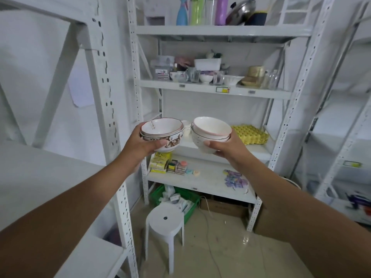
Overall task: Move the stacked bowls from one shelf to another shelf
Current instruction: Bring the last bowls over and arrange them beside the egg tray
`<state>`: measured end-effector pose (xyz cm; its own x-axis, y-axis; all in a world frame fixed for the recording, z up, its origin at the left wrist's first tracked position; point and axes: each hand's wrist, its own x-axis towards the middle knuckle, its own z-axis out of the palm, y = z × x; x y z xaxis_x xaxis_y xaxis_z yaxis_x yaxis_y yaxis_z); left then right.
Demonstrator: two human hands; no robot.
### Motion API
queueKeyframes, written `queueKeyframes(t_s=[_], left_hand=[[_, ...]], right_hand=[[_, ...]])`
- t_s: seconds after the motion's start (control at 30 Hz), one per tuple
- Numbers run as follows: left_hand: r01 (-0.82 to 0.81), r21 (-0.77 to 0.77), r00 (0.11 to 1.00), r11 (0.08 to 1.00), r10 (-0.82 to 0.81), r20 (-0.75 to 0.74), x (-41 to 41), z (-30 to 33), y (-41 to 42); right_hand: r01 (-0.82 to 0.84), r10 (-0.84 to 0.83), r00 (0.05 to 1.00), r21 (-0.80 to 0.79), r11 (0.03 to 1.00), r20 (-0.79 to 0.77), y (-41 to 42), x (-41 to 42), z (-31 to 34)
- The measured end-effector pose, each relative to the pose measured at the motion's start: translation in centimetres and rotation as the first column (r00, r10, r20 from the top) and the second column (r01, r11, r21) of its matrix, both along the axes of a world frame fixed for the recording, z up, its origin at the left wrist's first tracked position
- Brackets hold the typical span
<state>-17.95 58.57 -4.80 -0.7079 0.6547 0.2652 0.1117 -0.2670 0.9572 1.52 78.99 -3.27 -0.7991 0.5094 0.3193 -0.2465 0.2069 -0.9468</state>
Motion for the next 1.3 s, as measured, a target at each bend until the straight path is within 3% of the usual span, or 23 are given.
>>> queueKeyframes(t_s=[0.67,1.3], left_hand=[[0.02,-0.065,0.999,0.998,-0.019,0.031,-4.7,-1.9,17.6],[0.162,-0.045,0.987,0.986,-0.161,0.021,-23.4,-3.5,34.1]], right_hand=[[0.1,-0.101,0.995,-0.059,0.993,-0.006,16.1,-2.5,-2.8],[0.301,-0.301,0.954,-0.02,0.953,-0.009,30.8,-18.4,-3.8]])
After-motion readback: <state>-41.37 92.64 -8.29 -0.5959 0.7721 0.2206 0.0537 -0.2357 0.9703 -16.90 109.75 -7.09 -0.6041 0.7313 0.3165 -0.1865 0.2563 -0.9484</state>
